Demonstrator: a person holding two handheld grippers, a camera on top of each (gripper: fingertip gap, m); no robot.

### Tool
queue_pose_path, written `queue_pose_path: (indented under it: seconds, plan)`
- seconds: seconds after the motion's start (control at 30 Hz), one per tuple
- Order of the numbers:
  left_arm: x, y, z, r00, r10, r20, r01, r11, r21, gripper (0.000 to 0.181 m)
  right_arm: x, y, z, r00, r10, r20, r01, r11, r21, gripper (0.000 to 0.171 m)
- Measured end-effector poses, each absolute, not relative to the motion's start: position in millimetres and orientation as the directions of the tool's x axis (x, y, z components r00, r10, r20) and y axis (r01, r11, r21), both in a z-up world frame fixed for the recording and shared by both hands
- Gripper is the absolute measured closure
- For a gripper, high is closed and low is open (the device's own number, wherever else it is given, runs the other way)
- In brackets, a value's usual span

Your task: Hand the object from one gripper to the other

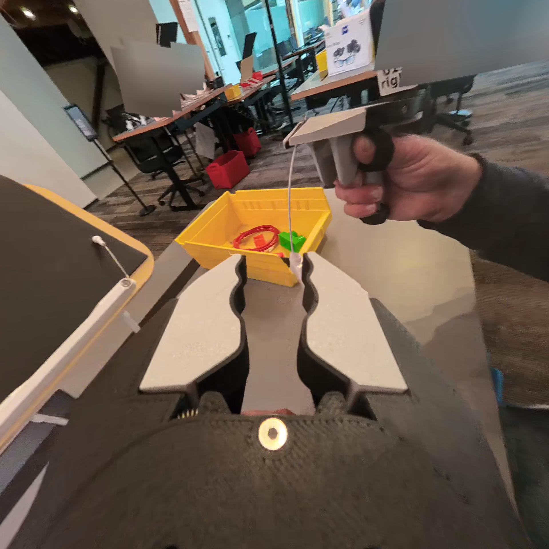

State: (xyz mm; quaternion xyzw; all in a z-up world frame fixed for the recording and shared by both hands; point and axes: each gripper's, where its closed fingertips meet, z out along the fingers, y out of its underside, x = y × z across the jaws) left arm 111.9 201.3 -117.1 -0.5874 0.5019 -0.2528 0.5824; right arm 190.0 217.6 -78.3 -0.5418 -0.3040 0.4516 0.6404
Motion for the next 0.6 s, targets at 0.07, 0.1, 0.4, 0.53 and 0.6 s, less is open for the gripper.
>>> queue_pose_path:
  seconds: [0.07, 0.1, 0.4, 0.53, 0.6]
  plan:
    - [106, 198, -112, 0.352, -0.909, -0.224, -0.236, 0.146, -0.961, 0.145, 186, 217, -78, 0.392, 0.915, -0.094, -0.236, 0.002, -0.972, 0.171]
    - [104, 198, -110, 0.346, -0.918, -0.194, -0.213, 0.125, -0.969, 0.145, 184, 216, -78, 0.385, 0.918, -0.093, -0.233, -0.001, -0.972, 0.171]
    - [148, 148, -109, 0.064, -0.974, 0.218, -0.035, -0.221, -0.975, 0.153, 172, 216, -74, 0.405, 0.914, -0.034, -0.216, 0.059, -0.974, 0.171]
    - [172, 150, -113, -0.038, -0.866, 0.499, 0.136, -0.5, -0.856, 0.143, 167, 209, -66, 0.426, 0.904, 0.024, -0.25, 0.143, -0.958, 0.171]
    - [178, 157, -114, -0.112, -0.783, 0.612, 0.224, -0.62, -0.752, 0.139, 166, 204, -63, 0.436, 0.899, 0.049, -0.267, 0.181, -0.947, 0.171]
